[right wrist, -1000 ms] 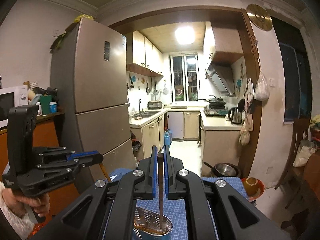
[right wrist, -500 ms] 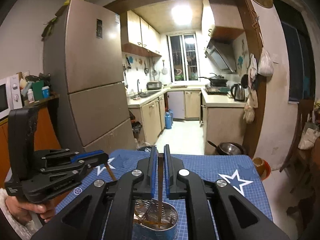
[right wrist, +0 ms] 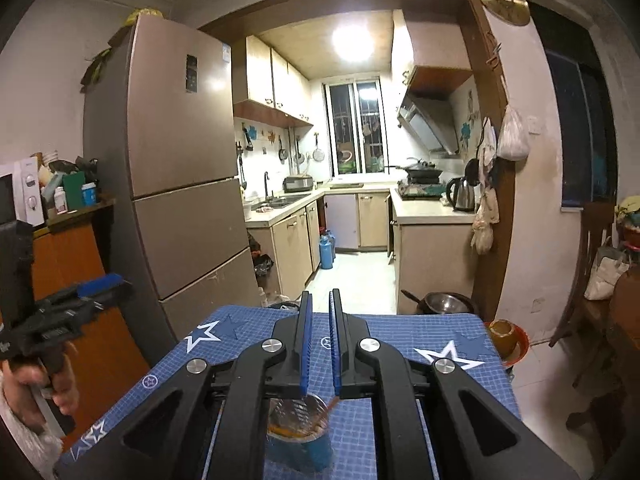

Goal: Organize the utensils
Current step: 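Lower the chopsticks into the silver basket and open both tools, then move both open tools over the row of chopsticks on the cloth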

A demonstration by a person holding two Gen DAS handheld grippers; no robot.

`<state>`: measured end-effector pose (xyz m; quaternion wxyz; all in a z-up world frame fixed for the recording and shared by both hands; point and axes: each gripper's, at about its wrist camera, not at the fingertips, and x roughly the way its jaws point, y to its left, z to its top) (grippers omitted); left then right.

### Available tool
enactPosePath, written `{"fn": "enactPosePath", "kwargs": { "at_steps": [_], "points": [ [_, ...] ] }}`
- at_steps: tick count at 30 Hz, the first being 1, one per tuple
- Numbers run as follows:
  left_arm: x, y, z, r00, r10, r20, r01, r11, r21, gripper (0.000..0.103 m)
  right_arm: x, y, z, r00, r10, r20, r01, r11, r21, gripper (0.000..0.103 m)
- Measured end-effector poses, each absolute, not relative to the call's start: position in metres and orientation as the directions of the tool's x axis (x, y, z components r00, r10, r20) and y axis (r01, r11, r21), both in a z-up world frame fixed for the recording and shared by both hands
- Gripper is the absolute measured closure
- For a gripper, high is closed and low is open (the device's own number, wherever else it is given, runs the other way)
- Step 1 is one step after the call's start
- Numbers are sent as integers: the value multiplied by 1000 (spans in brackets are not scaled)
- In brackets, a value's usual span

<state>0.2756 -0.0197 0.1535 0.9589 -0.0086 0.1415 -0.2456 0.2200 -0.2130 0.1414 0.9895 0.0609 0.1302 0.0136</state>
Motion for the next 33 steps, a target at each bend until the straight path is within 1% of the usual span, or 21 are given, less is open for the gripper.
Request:
{"fn": "enactPosePath", "kwargs": {
  "at_steps": [1,2,4,5,7,9,12,14,16,18,19,20,21,22,24,26,27,29,30,32,33],
  "points": [
    [258,-8,154,882,-415,-224,414,909,-53,8,204,-216,140,969,42,-245,-14,993,115,93],
    [244,-1,153,899,-391,-194,393,919,-32,6,188,-218,138,970,42,-238,-18,995,103,92],
    [214,15,149,910,-378,-171,385,923,4,6,153,-222,129,972,47,-231,-29,996,84,80],
    [198,22,146,921,-354,-160,362,932,24,6,138,-224,124,972,53,-231,-34,996,82,71],
    [168,31,138,949,-287,-130,296,953,64,6,107,-228,111,966,70,-247,-49,995,90,71],
    [138,42,124,965,-212,-155,227,970,89,6,72,-230,94,960,66,-274,-43,995,90,71],
    [101,58,103,952,-238,-195,253,966,56,6,27,-228,71,957,54,-285,-30,996,86,71],
    [80,67,88,956,-221,-194,232,972,36,6,-5,-218,50,957,23,-290,-9,999,50,71],
    [60,67,69,958,-205,-199,223,972,71,6,-29,-200,29,955,-2,-295,0,1000,-7,71],
    [40,59,44,957,-167,-236,204,968,144,6,-49,-180,6,950,-4,-313,-11,999,-46,72],
    [32,56,34,956,-152,-249,196,967,163,6,-58,-168,-10,942,17,-336,-34,998,-46,73],
    [23,53,20,951,-146,-272,199,964,176,8,-63,-160,-20,936,31,-351,-48,998,-38,77],
    [17,51,11,943,-154,-294,211,962,175,15,-66,-154,-28,930,40,-364,-56,998,-33,79],
    [8,49,-4,928,-166,-333,236,955,180,18,-71,-144,-41,923,52,-382,-69,997,-31,79],
    [-8,39,-32,905,-169,-390,261,946,194,33,-75,-130,-58,913,55,-403,-78,996,-40,81],
    [-16,35,-49,887,-183,-425,286,938,194,41,-77,-117,-76,904,49,-425,-84,995,-63,81],
    [-18,30,-60,878,-183,-442,292,936,194,47,-78,-112,-84,902,42,-431,-83,994,-75,82],
    [-16,28,-73,865,-172,-471,285,942,178,54,-78,-102,-100,895,22,-446,-72,993,-95,83],
    [-12,27,-78,848,-181,-498,286,948,142,57,-78,-99,-106,891,22,-454,-73,993,-95,83],
    [-10,25,-85,836,-195,-513,287,952,105,61,-77,-94,-117,885,25,-465,-75,993,-88,83],
    [-11,22,-88,837,-196,-511,287,952,104,61,-77,-90,-122,884,16,-467,-68,993,-95,83]
  ]
}}
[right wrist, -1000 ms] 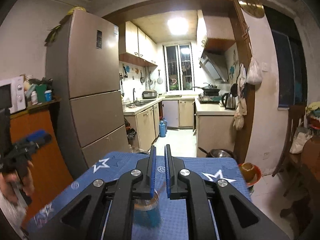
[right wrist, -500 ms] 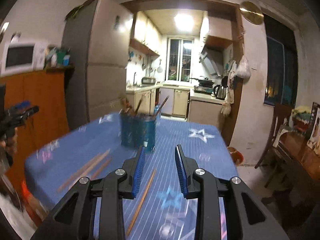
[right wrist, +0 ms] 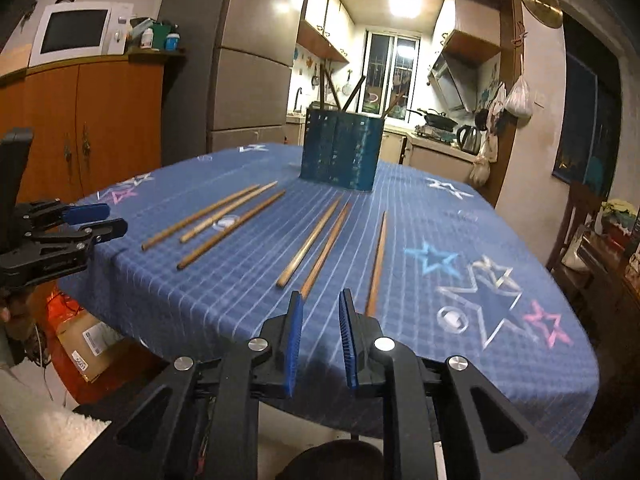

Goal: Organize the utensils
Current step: 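Move both open tools over the row of chopsticks on the cloth, then close the left tool on one chopstick while the right tool grasps another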

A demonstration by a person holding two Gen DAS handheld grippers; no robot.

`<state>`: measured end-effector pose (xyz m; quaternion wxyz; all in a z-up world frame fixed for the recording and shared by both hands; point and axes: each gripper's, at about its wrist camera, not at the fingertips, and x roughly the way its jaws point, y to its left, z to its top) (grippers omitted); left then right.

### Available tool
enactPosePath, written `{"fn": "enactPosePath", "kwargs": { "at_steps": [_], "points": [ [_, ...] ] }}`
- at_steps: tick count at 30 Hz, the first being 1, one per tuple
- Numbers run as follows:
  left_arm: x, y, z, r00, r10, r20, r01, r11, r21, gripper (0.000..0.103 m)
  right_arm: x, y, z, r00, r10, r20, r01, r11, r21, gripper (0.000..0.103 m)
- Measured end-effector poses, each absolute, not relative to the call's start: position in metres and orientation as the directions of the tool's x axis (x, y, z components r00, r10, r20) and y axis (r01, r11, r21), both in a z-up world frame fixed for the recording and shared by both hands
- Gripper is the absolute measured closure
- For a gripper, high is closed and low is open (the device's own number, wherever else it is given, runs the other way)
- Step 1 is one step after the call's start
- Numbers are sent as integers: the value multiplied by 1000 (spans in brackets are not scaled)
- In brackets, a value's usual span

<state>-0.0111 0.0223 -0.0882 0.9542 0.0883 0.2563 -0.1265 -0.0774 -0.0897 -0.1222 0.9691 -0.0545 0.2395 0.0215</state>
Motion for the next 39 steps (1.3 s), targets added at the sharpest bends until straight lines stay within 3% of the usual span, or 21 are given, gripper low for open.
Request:
{"fn": "enactPosePath", "kwargs": {
  "at_steps": [8,31,34,36,39],
  "points": [
    [-22,8,-106,838,-232,-495,329,937,118,61,-75,-81,-140,889,-15,-459,-39,993,-108,83],
    [-16,-8,-118,900,-194,-391,255,961,111,61,-45,-64,-154,910,-95,-405,44,990,-135,85],
    [-18,-8,-119,897,-214,-387,270,958,97,69,-46,-63,-155,908,-97,-407,45,990,-135,91],
    [-19,-10,-120,894,-232,-384,287,954,91,80,-46,-61,-155,907,-97,-409,49,991,-128,92],
    [-19,-9,-120,889,-250,-384,301,950,78,83,-46,-64,-155,906,-92,-414,52,993,-107,92]
  ]
}}
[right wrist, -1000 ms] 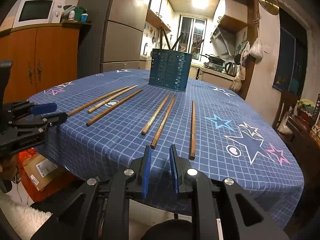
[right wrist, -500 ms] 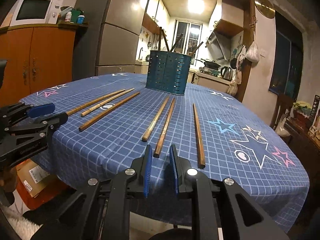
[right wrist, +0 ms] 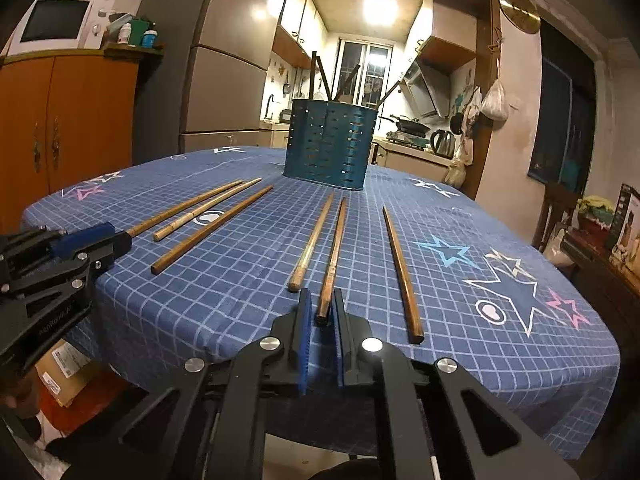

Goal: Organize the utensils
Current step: 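Close the left tool on one chopstick while the right tool grasps another, then lift both chopsticks and carry them toward the teal holder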

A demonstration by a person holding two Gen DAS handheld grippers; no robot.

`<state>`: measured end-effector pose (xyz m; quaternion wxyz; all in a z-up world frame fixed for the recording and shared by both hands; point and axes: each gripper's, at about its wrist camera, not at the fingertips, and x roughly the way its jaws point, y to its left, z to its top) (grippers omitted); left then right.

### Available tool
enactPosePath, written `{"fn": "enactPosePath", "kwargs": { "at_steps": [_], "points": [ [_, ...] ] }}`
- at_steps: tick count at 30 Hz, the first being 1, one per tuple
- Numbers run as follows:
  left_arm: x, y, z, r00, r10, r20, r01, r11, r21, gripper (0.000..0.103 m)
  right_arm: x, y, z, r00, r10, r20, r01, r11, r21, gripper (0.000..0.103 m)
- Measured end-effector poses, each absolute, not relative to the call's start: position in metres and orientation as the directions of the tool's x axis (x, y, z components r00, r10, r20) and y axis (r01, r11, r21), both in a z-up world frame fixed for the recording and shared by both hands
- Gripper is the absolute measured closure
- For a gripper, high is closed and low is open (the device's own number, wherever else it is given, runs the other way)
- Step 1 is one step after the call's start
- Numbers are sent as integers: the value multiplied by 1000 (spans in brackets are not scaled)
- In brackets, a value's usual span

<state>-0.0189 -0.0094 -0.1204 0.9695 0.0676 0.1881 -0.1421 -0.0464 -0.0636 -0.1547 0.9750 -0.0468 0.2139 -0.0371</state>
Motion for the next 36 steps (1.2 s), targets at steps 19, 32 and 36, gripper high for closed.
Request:
{"fn": "enactPosePath", "kwargs": {
  "at_steps": [19,32,36],
  "points": [
    [-10,2,-115,859,-293,-420,329,944,14,98,-49,-75,-144,903,-62,-425,56,998,-26,96],
    [-23,14,-77,897,-272,-348,300,954,29,98,-73,-88,-105,924,-51,-379,49,999,-14,96],
    [-26,18,-57,910,-266,-318,292,956,37,98,-82,-90,-83,940,-41,-339,32,999,-33,96]
  ]
}}
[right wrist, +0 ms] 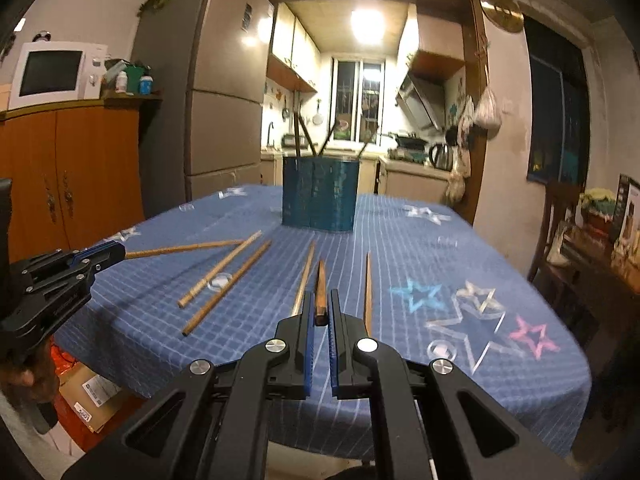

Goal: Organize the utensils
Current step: 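Lift both chopsticks and carry them toward the teal holder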

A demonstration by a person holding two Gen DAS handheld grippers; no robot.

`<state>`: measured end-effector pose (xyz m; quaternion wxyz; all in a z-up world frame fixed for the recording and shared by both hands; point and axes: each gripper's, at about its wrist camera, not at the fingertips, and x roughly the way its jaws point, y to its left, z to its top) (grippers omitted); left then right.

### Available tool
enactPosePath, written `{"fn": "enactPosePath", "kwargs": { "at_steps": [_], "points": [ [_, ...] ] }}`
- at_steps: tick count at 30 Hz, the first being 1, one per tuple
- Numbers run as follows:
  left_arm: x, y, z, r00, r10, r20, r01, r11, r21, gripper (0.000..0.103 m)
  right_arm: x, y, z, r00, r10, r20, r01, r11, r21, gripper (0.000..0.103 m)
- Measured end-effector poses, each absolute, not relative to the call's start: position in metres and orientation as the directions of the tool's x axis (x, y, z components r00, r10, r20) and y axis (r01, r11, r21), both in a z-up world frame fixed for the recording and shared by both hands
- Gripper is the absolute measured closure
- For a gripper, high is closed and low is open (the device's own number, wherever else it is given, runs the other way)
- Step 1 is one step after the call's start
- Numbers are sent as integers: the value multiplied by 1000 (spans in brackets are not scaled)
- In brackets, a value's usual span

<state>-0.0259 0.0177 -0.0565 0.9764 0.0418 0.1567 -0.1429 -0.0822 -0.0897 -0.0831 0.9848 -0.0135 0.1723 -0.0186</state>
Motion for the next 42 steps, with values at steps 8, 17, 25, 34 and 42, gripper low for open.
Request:
{"fn": "enactPosePath", "kwargs": {
  "at_steps": [8,17,25,34,42],
  "points": [
    [-23,21,-9,923,-275,-268,290,957,16,98,-87,-103,-30,967,-4,-253,-9,999,-47,96],
    [16,20,35,882,-320,-346,330,943,-32,98,-54,-124,11,965,58,-256,-66,998,-23,96],
    [44,10,60,853,-338,-398,358,933,-23,98,-17,-135,37,949,113,-295,-113,993,15,96],
    [76,4,82,846,-347,-404,367,930,-28,98,11,-141,50,941,135,-310,-133,991,28,96],
    [102,3,92,827,-367,-426,384,922,-50,99,43,-144,64,926,158,-342,-157,987,32,96]
  ]
}}
